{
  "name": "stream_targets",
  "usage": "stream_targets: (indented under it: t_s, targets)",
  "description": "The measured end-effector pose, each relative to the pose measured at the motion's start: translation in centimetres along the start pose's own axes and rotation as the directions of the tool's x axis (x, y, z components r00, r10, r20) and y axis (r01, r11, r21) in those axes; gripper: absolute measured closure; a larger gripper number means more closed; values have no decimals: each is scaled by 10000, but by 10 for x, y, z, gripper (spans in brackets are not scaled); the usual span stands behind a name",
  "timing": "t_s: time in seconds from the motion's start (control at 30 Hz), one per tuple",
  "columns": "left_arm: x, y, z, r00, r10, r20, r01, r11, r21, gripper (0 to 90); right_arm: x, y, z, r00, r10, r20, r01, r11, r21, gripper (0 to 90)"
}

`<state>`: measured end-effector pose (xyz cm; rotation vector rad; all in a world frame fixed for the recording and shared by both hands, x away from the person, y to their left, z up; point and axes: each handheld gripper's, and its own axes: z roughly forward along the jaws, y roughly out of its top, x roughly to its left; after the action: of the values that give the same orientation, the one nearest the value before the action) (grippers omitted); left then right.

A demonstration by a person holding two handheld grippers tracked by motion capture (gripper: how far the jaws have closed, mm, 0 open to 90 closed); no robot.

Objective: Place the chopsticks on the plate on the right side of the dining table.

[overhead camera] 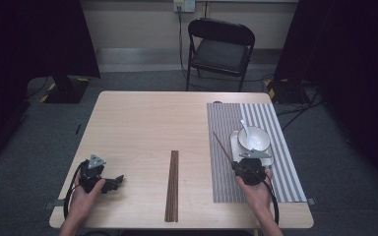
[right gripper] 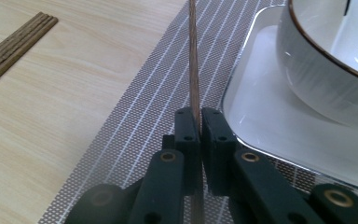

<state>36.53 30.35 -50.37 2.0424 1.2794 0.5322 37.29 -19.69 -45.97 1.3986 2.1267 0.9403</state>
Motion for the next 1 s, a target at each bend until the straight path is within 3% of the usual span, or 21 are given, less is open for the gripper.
stream_targets:
  t_s: [0.4, 1.0]
  targets:
    - [0, 0, 0, 10000, 17, 4, -17, 10000, 16, 0, -22, -4, 5, 9979, 351, 538, -364, 9991, 218, 860]
    - [0, 0, 0, 10000, 19, -1, -19, 10000, 16, 0, -33, -6, 11, 9950, 491, 872, -493, 9988, 2, 859]
